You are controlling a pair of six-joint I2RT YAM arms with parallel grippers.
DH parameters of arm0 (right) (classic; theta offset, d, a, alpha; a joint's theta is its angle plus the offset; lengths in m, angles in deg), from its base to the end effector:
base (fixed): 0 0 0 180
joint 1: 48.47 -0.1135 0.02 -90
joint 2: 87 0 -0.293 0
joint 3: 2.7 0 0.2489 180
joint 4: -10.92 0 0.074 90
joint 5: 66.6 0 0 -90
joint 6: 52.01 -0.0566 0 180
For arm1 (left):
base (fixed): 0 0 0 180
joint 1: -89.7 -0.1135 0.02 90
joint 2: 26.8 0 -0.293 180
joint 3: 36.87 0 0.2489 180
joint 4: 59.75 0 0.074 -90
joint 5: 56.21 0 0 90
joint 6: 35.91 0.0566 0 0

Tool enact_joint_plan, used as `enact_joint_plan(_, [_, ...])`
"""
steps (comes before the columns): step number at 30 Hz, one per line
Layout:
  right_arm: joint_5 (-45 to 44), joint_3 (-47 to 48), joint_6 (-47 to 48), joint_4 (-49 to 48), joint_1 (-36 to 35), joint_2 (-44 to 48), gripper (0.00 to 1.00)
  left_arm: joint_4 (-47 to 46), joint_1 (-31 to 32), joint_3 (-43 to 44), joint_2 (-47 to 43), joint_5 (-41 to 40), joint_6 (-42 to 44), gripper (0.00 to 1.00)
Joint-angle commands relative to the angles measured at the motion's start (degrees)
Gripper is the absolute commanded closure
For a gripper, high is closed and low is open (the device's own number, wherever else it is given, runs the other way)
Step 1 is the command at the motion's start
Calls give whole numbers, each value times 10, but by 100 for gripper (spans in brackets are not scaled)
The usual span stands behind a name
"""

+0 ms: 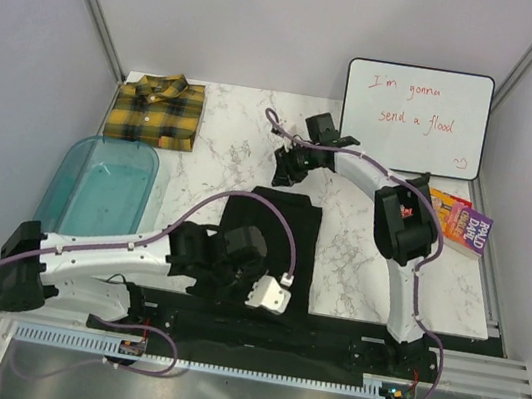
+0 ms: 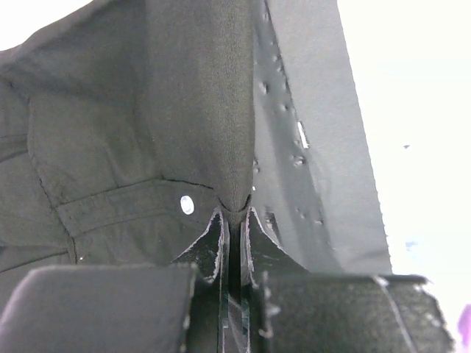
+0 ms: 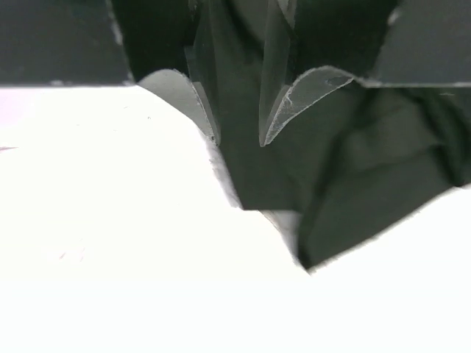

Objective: Fold and stack the long sleeve shirts
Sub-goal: Fold the shirt

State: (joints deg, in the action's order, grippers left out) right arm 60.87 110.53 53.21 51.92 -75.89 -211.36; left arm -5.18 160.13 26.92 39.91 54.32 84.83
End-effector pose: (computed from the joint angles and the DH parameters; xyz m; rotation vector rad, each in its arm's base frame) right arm 0.4303 0.2620 0.2134 -1.1374 2.1431 0.9006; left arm 0.0553 -0.2149 0.2628 2.1275 1.5681 -0.7108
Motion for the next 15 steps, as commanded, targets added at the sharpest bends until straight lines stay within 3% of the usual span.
enact_joint_plan(1, [-16, 7, 50, 28, -4, -55, 66, 59, -68, 67, 28, 99, 26, 98])
enact_joint_plan(9, [19, -15, 70, 40, -4, -75, 72, 97, -202, 195, 150, 138, 123, 98])
enact_joint_plan(15, [40, -24, 79, 50, -4, -65, 74, 91, -288, 269, 257, 115, 266, 98])
